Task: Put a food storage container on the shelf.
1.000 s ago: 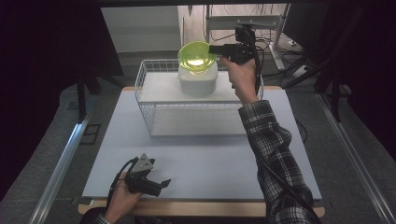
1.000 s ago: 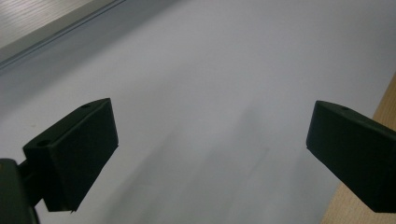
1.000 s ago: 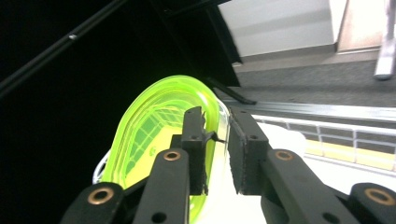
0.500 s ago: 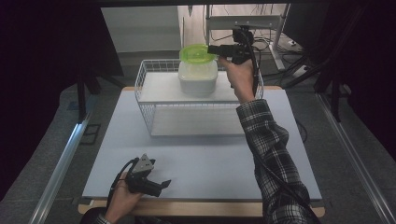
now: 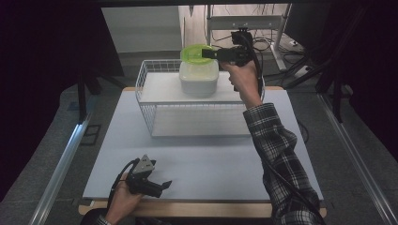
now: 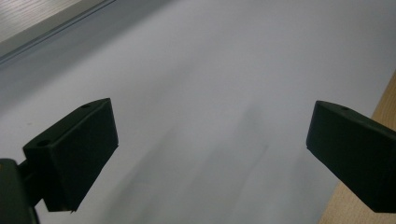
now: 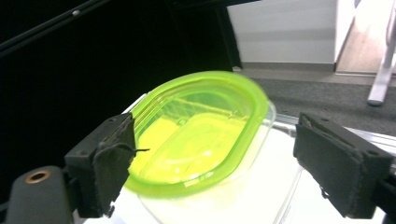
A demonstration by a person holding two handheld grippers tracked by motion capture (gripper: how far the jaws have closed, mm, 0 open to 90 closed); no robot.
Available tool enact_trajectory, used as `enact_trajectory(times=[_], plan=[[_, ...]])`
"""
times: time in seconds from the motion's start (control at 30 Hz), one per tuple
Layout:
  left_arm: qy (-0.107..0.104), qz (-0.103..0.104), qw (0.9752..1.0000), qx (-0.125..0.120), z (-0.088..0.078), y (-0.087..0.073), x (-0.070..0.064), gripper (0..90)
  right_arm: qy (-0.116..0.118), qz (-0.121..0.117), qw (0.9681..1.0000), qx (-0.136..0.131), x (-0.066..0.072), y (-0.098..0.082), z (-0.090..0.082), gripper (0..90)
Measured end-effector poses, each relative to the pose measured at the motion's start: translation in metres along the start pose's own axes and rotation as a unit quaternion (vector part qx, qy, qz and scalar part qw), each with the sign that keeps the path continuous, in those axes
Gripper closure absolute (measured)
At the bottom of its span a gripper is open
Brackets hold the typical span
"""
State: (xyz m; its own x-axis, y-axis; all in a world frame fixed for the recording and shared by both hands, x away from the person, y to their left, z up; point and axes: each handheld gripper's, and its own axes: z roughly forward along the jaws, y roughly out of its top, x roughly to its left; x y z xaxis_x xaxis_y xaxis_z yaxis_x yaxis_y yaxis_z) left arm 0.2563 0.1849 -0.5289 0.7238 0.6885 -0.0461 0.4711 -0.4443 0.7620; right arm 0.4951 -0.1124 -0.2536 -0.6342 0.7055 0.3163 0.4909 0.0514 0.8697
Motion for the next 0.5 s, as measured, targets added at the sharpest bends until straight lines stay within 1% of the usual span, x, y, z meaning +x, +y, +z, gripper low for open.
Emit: enact_trajectory(times=[0.1,0.13,0.2,0.27,0.4,0.5], plan=[[0.001,-0.001,1.0000,0.000,0.000,0.000,0.000,1.9,0.014,-0.014,0.9998,0.002,0.002,-0.004,-0.004,10.3],[0.001,-0.001,1.0000,0.000,0.000,0.000,0.000,1.9,0.013,-0.027,0.9995,0.004,0.003,-0.005,-0.006,9.3],[0.002,0.000,1.0000,0.000,0.000,0.000,0.000,1.9,0.007,-0.045,0.9989,0.004,0.004,-0.009,-0.009,8.1],[0.002,0.001,1.0000,-0.002,0.000,0.000,0.000,1.9,0.008,-0.058,0.9983,0.003,0.004,-0.014,-0.012,6.8],[0.002,-0.001,1.0000,-0.001,-0.001,0.001,0.000,1.9,0.005,-0.071,0.9975,0.001,0.004,-0.024,-0.017,5.4],[-0.001,-0.006,1.0000,-0.003,-0.002,0.001,0.000,2.0,0.007,-0.076,0.9971,-0.002,0.003,-0.031,-0.022,5.1]])
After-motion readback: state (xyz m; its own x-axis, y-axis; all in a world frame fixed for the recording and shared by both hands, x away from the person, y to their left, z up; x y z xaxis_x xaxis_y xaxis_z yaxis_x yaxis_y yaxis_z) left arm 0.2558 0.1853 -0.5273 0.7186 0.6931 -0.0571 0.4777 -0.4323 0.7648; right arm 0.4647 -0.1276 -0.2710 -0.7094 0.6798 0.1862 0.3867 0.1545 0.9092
